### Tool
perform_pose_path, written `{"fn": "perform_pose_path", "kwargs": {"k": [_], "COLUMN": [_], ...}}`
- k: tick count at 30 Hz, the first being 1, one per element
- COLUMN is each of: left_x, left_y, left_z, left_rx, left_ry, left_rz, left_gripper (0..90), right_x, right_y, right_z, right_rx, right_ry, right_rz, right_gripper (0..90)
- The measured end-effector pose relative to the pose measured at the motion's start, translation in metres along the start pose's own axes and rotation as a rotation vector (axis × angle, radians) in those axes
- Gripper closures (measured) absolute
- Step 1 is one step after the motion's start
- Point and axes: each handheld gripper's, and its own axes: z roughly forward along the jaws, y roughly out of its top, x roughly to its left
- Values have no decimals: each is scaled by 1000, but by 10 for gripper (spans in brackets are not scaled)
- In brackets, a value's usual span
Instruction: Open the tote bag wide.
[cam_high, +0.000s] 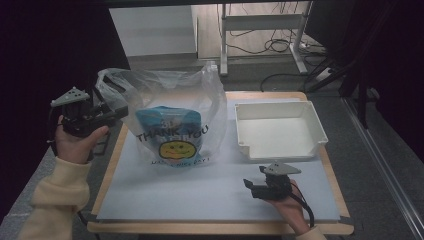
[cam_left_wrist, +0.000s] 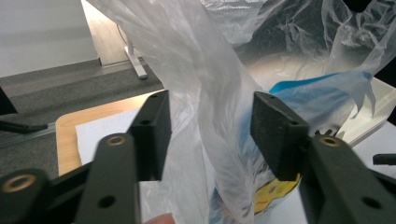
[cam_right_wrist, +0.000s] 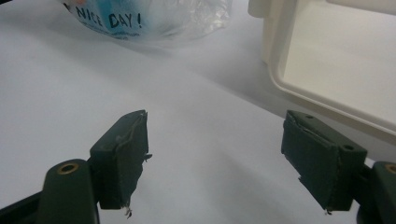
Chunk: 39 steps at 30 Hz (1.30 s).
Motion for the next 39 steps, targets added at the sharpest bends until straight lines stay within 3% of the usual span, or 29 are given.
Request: {"fn": "perform_pose_path", "kwargs": {"k": [9, 18, 24, 30, 39], "left_x": [-3, -12, -13, -11, -9], "left_y": [-1, -4, -5, -5, -4], "left_z": [9, 7, 7, 9, 10], "left_rx": [-4, -27, -30, -28, -12], "left_ry": [-34, -44, -56, -59, -68], "left_rz": [56, 87, 76, 69, 70], "left_gripper": [875, 896, 898, 898, 897], "right_x": [0, 1, 4, 8, 3], "right_y": [-1, 2, 5, 13, 34], "right_z": [1, -1, 0, -4, -16], "right_rx": [5, -7, -1, -14, -58], "right_ry": [-4, -9, -15, -28, -30], "right_rz": [2, 9, -6, -50, -45], "right_gripper": [228, 228, 228, 230, 255]}}
